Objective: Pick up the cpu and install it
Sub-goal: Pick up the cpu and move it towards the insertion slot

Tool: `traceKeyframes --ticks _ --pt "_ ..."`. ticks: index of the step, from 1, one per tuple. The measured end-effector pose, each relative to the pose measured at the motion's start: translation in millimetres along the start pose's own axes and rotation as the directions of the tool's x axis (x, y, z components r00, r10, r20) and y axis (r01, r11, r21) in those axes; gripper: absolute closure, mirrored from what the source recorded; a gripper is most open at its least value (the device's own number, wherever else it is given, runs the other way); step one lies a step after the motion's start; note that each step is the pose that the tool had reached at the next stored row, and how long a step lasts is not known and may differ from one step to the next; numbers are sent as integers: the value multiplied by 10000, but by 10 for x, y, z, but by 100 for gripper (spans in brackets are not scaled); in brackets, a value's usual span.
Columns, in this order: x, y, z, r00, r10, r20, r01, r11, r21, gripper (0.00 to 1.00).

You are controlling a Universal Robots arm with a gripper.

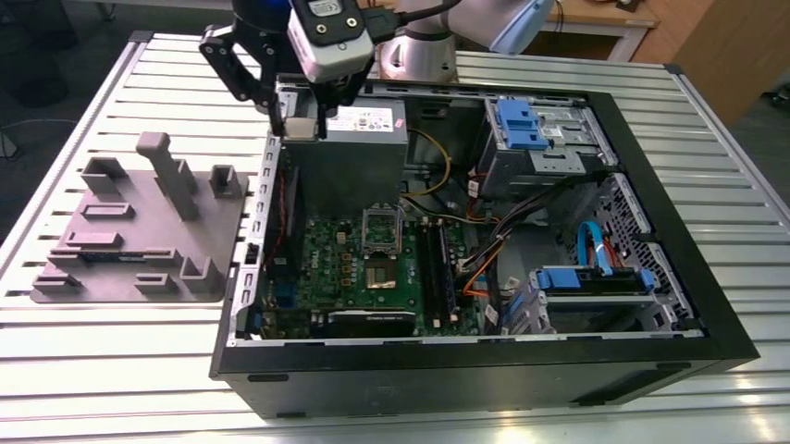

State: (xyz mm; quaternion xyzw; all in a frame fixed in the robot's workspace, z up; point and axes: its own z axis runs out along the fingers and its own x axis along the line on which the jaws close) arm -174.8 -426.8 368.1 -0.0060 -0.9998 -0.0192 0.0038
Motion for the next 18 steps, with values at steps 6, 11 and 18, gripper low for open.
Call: traceKeyframes --ticks 6,11,18 --pt "-87 1 2 10000 1 0 -1 10000 0 53" --pt "-173 2 4 10000 0 -1 0 10000 1 53" --pt "-209 2 6 10000 1 0 -1 10000 1 53"
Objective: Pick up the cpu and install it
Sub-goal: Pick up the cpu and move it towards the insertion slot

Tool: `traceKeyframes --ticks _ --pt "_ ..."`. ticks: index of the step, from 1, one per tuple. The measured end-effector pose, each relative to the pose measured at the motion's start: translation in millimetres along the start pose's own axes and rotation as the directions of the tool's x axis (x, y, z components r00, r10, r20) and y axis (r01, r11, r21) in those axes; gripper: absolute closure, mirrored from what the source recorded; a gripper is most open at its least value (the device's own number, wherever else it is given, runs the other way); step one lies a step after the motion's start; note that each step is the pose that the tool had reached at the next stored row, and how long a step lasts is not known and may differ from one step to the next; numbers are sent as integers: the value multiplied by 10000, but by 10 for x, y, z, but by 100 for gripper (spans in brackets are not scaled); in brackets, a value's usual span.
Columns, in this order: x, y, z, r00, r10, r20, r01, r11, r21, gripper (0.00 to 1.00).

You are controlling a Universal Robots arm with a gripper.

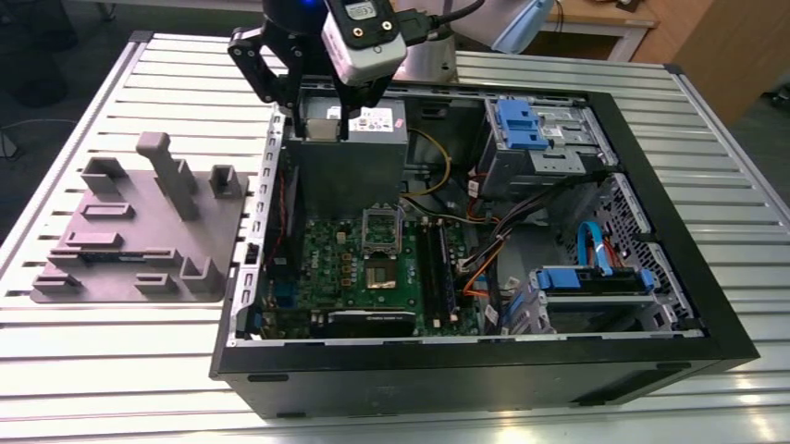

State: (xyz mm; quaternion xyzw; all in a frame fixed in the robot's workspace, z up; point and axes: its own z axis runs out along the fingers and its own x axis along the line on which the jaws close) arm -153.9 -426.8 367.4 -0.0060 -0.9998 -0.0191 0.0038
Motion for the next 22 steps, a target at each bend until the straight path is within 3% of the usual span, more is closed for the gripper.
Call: traceKeyframes --ticks 10,22 --pt "-24 1 0 10000 0 0 0 10000 0 53" --pt "-235 3 0 10000 0 0 0 10000 0 53"
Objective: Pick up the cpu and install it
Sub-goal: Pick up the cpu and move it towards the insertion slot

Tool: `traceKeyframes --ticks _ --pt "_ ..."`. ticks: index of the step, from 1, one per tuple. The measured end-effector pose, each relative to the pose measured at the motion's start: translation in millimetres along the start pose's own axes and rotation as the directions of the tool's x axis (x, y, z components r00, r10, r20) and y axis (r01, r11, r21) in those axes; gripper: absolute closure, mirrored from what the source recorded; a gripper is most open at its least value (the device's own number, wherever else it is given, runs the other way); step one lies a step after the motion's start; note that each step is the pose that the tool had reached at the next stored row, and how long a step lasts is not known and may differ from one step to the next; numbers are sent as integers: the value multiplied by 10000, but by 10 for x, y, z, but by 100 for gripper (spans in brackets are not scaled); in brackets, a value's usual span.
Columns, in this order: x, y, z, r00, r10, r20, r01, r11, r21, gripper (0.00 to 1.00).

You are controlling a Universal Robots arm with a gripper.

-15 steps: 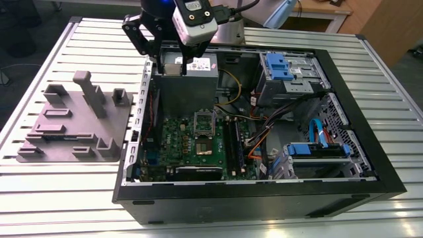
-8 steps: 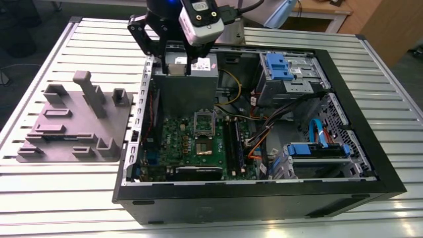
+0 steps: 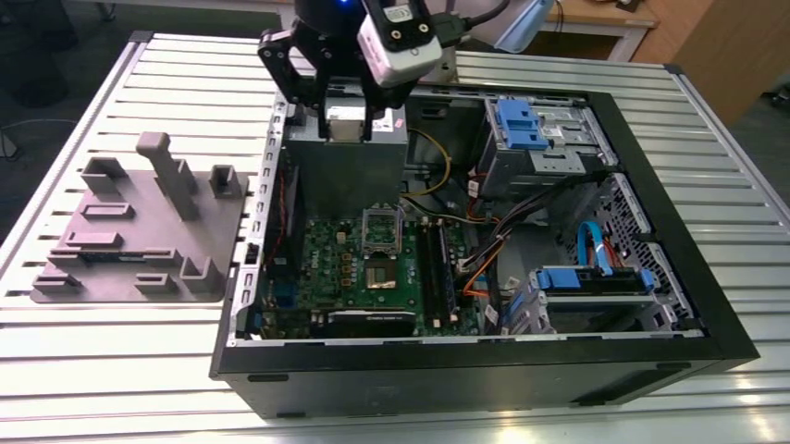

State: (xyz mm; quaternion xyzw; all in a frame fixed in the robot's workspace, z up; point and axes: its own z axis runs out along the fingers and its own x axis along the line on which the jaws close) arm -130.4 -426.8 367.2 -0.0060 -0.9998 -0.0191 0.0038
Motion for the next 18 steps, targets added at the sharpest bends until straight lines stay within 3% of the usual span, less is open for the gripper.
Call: traceKeyframes --ticks 5,11,18 --pt "-44 -9 16 10000 0 0 0 10000 0 53" --pt "-54 -91 53 10000 27 2 -27 10000 -1 53" --pt "-253 -97 75 10000 36 1 -36 10000 0 53"
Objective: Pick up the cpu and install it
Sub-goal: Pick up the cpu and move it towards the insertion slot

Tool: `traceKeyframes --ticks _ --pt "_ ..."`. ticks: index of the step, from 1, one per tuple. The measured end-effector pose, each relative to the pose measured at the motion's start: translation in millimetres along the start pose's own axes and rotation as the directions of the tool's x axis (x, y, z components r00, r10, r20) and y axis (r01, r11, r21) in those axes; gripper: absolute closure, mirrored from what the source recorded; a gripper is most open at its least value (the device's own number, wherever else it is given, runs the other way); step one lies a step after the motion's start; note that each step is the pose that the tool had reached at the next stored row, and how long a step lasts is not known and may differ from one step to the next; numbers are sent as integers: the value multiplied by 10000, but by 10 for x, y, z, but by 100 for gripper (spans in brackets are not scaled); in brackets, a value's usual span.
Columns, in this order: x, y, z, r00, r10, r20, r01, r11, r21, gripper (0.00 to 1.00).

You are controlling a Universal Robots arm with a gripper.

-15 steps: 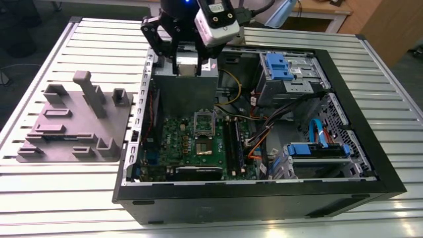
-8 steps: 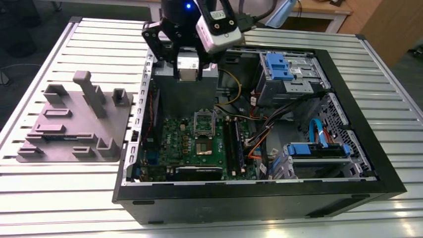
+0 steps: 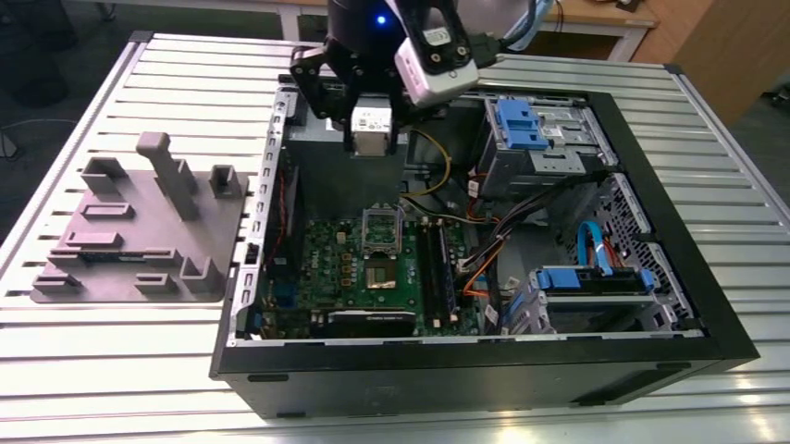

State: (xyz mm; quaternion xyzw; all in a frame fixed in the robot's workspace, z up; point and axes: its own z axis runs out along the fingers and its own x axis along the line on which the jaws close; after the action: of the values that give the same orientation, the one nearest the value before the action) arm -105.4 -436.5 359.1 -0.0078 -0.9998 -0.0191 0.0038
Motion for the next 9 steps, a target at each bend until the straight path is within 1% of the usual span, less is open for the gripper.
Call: traceKeyframes --ticks 6,7,9 --pt "-153 2 10 10000 21 1 -21 10000 -1 53" --pt "-167 2 10 10000 21 1 -21 10000 -1 53" --pt "-170 2 10 10000 22 1 -22 10000 -1 53"
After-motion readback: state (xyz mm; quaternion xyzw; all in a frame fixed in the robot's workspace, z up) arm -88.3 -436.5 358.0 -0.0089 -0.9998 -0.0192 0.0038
